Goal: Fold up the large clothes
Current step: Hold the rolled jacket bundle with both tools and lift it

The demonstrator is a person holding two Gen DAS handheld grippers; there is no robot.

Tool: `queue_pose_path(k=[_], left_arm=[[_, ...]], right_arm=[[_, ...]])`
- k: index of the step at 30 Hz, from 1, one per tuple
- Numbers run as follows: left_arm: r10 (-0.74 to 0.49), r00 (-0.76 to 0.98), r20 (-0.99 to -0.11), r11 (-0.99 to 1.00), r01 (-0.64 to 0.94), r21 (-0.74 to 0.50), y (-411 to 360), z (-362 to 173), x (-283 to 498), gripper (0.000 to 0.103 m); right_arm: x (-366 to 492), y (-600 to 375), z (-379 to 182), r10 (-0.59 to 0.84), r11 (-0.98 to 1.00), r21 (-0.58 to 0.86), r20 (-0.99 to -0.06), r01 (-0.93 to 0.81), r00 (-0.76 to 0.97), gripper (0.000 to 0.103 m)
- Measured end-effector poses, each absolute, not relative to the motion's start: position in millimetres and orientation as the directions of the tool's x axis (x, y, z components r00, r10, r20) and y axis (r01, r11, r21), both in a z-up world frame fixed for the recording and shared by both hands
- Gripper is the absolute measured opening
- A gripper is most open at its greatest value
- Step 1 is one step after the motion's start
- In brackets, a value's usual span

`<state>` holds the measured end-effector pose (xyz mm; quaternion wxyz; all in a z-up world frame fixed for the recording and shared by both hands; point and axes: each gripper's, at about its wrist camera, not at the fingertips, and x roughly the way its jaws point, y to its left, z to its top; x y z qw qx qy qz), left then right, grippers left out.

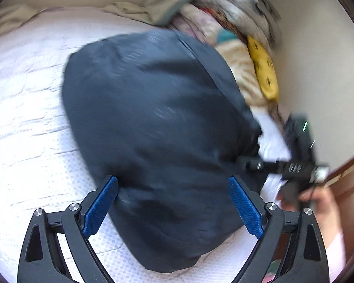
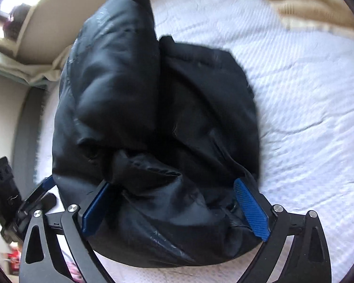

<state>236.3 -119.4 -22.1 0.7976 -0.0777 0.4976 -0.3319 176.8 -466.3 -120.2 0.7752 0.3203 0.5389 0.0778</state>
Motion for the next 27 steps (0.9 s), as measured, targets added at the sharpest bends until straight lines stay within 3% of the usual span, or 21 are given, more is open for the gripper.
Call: queue_pose_path(k=[9,15,23,25,27], left_arm=[[-0.645,0.201,-0.738,0.762,0.245,-0.599,-78.8,-59.5,269.1,0.095],[-0.675,0.172,-0.718,0.733,0.276,-0.622,-95.8,-71.5,266.7,0.103],[-0.738,0.163,-0.655,0.674,0.244,-0.698,-104.0,-93.2,268.3,0.103],[-0.737,0.175,-0.653,0.675,0.255,-0.693,-106.2,-92.1,265.3,0.101],[-0.73,0.202,-0.653,0.682,0.271,-0.679,-108.2,-86.9,262.1,0.094]], right_arm=[[182.2,-479.0,-141.9,0.577,0.687,0.697,-0.695,0.205,0.43,0.096],[180.2,-484.1,-145.4,0.587,0.68,0.707,-0.684,0.194,0.433,0.097],[176.7,-468.4,-146.1,0.573,0.697,0.699,-0.679,0.163,0.46,0.103],[179.1,-462.5,-145.8,0.57,0.705,0.692,-0.683,0.156,0.456,0.103],[180.0,-458.2,-144.4,0.574,0.706,0.692,-0.682,0.148,0.452,0.102]])
